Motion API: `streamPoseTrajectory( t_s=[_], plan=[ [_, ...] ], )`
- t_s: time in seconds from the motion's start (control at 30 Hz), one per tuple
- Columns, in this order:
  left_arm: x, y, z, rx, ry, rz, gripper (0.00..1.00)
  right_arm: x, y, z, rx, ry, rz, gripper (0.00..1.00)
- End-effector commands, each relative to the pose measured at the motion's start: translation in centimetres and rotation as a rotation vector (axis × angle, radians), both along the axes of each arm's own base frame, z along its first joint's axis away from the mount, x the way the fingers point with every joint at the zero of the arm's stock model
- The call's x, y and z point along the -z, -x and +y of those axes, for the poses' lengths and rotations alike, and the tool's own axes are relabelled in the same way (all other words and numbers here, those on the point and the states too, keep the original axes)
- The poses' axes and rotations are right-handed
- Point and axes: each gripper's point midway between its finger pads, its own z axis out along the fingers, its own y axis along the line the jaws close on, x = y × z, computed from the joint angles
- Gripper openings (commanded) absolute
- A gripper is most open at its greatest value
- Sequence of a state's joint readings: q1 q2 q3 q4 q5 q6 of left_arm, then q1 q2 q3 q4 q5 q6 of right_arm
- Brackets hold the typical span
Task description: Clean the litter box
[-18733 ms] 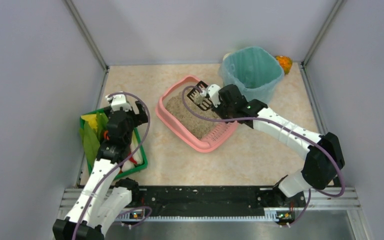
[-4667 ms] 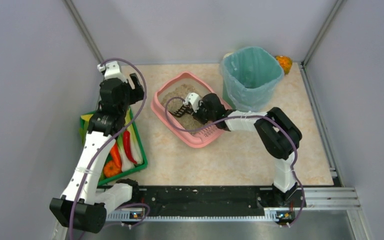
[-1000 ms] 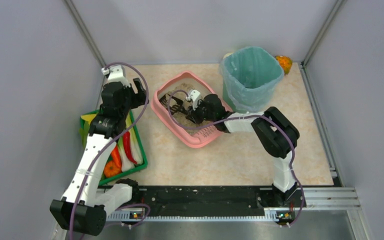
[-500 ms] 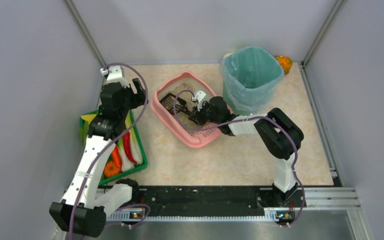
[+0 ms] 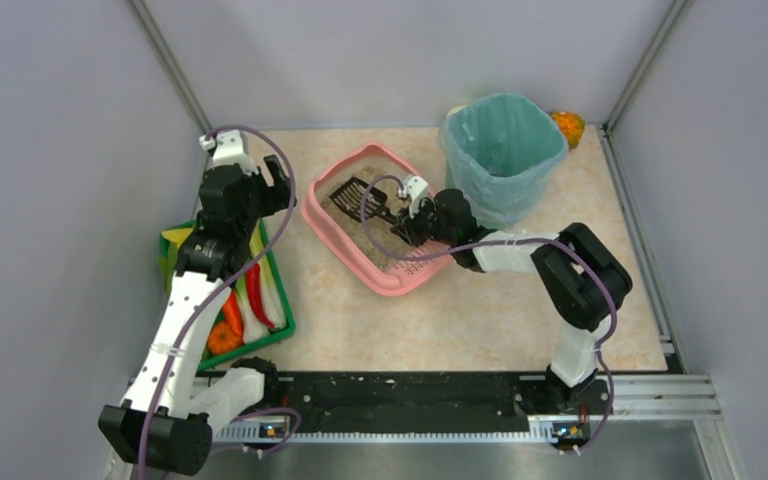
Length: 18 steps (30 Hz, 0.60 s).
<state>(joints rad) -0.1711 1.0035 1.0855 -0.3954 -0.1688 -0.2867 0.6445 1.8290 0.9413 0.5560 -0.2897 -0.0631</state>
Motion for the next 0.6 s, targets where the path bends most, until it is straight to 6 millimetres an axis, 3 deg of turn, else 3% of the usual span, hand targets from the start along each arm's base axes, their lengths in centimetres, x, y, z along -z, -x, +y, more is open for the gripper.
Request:
streamPoseTrajectory(
  t_s=[0.0,0.3,0.43,0.57],
  plan=[
    [-2.0,-0.5,-0.3,0.015,0.011,-0.074,0.84,-2.3,-1.0,-1.5,0.017,0.123,-0.066,0.00],
    [-1.6,-1.4,-1.0,0.036,0.024,-0.060,0.84,-1.7,0.1,-5.6,-0.032,0.539,-0.064,0.00],
    [-1.4,-1.8,-1.2,0.044,0.024,-0.053,0.84,-2.7,1.4,-5.6,-0.128,0.600,-0.035,0.00],
    [-1.2,-2.0,-1.3,0.052,0.024,-0.047,0.84,-3.4,2.2,-4.2,-0.228,0.635,-0.015,0.00]
  ],
)
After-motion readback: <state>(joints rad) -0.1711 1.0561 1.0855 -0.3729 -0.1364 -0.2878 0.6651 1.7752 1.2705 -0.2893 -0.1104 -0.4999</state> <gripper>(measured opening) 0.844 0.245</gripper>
